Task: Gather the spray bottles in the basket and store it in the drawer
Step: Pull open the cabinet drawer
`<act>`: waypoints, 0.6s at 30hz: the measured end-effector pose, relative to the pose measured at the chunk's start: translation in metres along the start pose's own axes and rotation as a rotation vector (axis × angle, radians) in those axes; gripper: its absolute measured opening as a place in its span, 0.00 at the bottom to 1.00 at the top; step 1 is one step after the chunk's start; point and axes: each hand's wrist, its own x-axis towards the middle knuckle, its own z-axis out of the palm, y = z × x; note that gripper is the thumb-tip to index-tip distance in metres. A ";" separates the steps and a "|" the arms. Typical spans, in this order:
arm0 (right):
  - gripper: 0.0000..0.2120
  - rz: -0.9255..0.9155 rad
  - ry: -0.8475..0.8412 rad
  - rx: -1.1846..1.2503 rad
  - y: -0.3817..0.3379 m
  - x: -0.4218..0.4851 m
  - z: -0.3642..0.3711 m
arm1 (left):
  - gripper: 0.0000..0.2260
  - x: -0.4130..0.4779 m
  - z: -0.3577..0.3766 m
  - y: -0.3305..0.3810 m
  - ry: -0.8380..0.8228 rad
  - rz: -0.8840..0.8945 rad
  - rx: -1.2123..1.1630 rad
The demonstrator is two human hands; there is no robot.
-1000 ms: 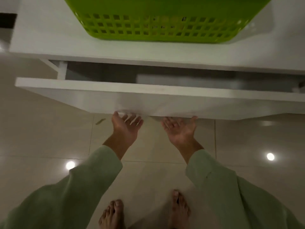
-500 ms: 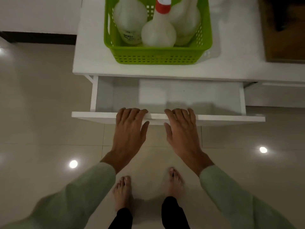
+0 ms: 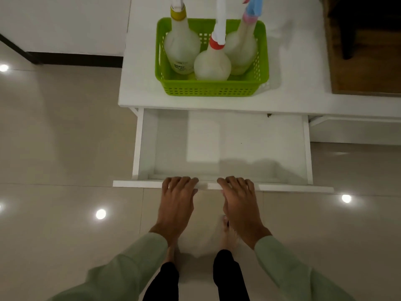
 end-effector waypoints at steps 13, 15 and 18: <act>0.26 -0.006 -0.340 0.340 0.009 0.014 -0.026 | 0.20 0.003 -0.020 0.000 -0.234 0.012 -0.258; 0.25 0.018 -0.166 0.486 0.007 0.033 -0.050 | 0.19 0.025 -0.044 0.005 -0.183 0.071 -0.377; 0.15 0.060 0.244 0.648 0.011 0.074 -0.090 | 0.13 0.070 -0.086 0.014 0.152 0.045 -0.491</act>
